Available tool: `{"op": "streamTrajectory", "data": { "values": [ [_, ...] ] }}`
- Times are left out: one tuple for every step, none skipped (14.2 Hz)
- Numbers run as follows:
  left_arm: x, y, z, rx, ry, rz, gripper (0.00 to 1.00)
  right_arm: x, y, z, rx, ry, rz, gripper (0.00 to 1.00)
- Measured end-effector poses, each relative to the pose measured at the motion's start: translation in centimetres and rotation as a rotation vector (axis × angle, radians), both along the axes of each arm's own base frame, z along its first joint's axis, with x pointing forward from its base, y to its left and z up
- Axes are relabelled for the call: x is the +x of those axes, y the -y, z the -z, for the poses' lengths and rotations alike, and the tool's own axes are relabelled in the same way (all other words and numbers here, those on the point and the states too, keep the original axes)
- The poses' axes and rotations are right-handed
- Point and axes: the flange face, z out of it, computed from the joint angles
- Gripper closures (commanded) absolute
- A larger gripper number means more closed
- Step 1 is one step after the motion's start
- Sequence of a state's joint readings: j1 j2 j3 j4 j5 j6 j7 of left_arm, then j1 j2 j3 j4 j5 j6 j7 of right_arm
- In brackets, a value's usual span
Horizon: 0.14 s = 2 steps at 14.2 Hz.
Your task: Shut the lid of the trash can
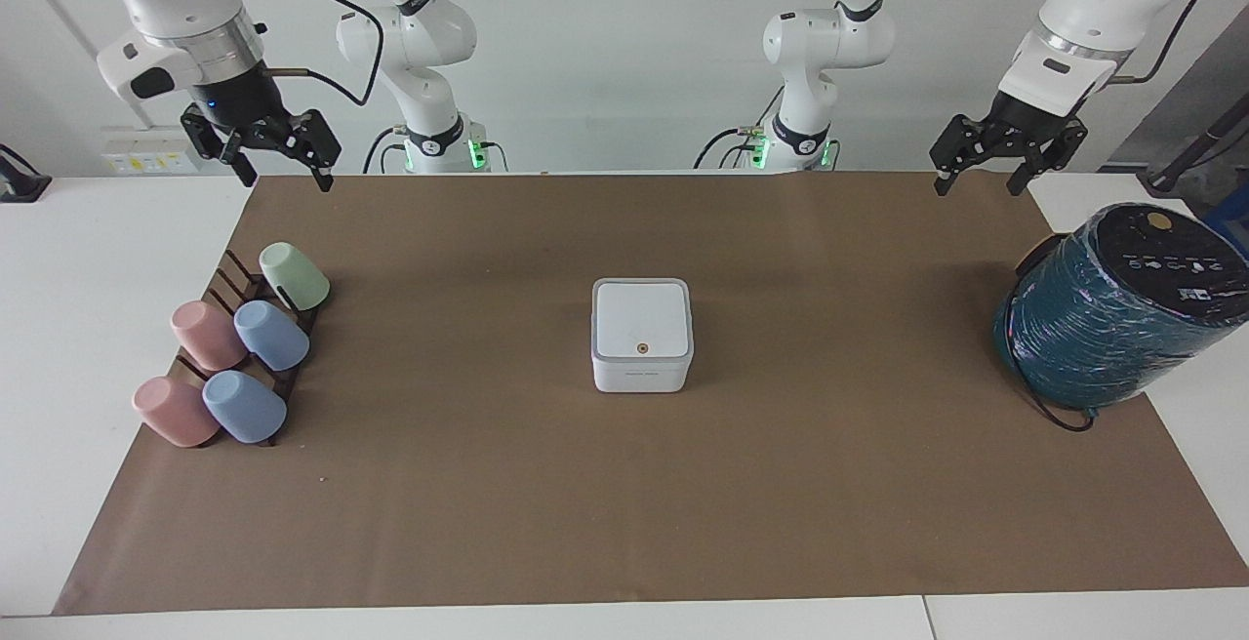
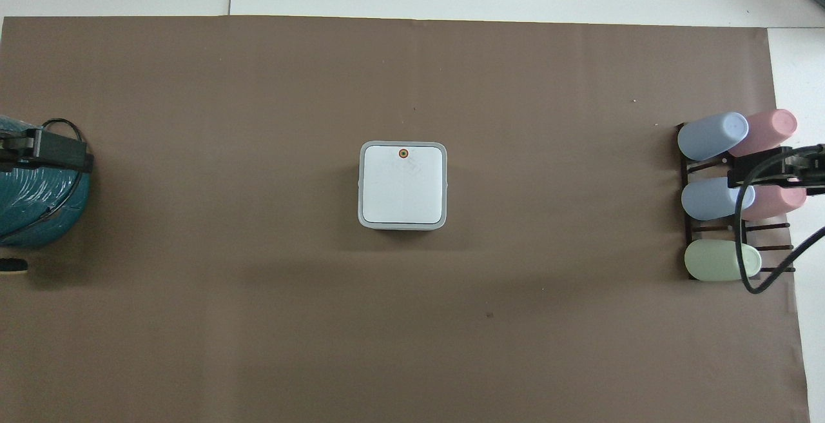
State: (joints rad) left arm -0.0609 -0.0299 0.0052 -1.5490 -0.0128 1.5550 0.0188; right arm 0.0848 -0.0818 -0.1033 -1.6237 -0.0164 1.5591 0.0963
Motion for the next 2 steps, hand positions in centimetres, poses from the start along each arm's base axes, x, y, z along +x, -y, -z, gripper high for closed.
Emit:
{"op": "streamTrajectory", "data": {
  "values": [
    [0.0,-0.04,0.0,0.0,0.0,-0.001,0.0,0.0,0.0,0.0,0.0,0.0,0.0,0.0],
    [0.0,-0.07,0.0,0.0,0.0,-0.001,0.0,0.0,0.0,0.0,0.0,0.0,0.0,0.0]
  ]
}}
